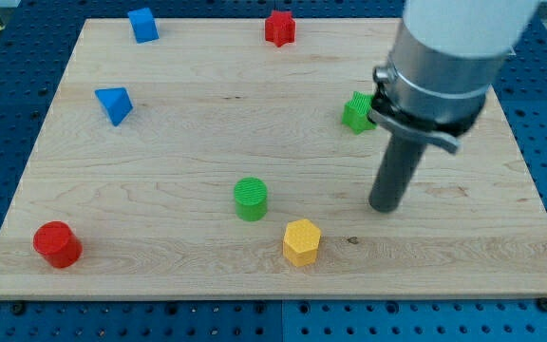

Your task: Place the green circle at the center right

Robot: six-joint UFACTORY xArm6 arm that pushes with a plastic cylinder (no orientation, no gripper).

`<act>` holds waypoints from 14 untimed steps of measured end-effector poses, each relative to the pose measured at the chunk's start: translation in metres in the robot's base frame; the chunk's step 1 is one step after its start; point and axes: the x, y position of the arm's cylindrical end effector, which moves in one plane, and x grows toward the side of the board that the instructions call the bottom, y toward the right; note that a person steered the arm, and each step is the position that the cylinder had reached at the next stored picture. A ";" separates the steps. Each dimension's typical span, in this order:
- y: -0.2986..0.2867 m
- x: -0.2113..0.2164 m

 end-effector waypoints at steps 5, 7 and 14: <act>-0.227 -0.036; -0.233 0.002; -0.147 0.020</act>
